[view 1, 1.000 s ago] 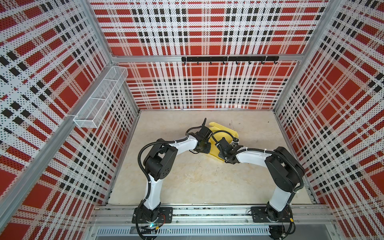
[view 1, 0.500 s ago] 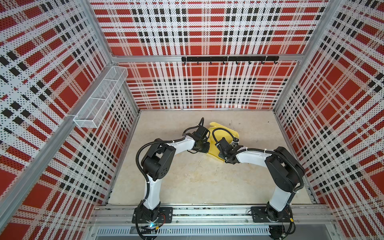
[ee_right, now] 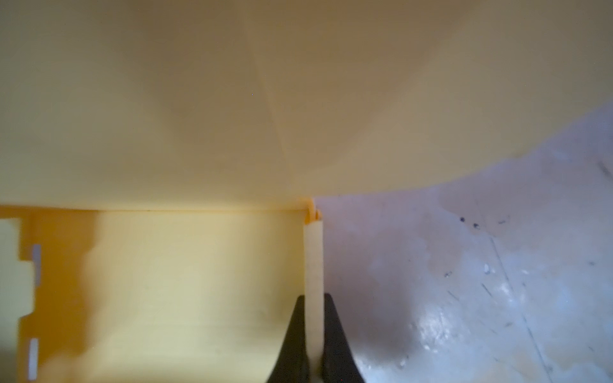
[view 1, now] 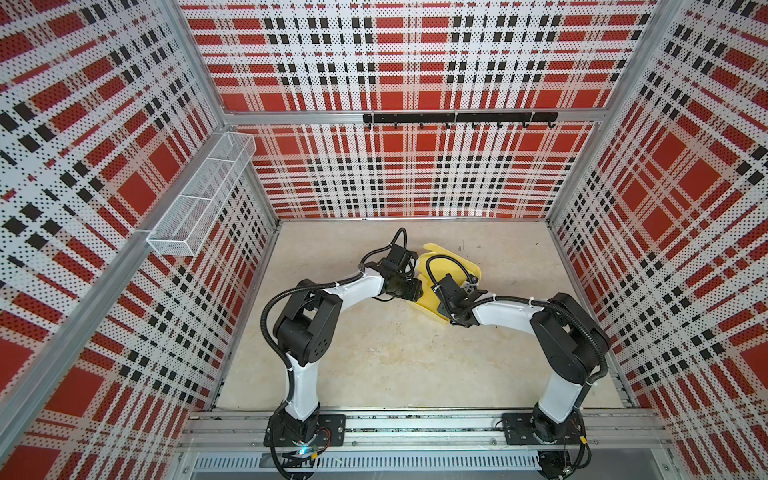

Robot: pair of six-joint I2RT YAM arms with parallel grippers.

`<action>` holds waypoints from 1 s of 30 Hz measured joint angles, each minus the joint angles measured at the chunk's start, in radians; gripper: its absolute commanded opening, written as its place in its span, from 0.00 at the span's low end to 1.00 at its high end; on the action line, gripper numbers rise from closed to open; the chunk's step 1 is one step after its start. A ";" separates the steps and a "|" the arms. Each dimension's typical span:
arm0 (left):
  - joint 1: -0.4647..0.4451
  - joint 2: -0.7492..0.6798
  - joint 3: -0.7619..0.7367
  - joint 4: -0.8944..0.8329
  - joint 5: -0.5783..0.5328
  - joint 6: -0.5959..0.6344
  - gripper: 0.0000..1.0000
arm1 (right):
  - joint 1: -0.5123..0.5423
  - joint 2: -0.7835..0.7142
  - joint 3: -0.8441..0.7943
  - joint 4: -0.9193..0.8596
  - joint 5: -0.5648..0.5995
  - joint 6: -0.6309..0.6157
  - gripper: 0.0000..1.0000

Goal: Fold the paper box

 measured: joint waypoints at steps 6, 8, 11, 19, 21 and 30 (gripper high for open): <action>-0.005 0.039 0.064 -0.012 0.008 0.006 0.54 | 0.000 0.000 0.000 0.003 -0.003 0.000 0.00; -0.005 0.047 0.075 -0.021 0.010 0.008 0.47 | -0.002 0.001 0.000 0.000 -0.002 0.000 0.00; -0.005 0.046 0.075 -0.031 0.002 0.016 0.36 | -0.003 0.001 0.000 -0.006 0.003 -0.003 0.00; -0.018 0.054 0.076 -0.054 -0.095 0.027 0.32 | -0.002 0.001 0.001 -0.003 0.000 -0.003 0.00; -0.032 0.074 0.087 -0.068 -0.132 0.029 0.31 | -0.002 0.002 0.003 -0.005 0.000 -0.004 0.00; -0.109 0.119 0.125 -0.132 -0.401 0.061 0.06 | 0.004 0.004 0.017 -0.034 0.000 -0.007 0.00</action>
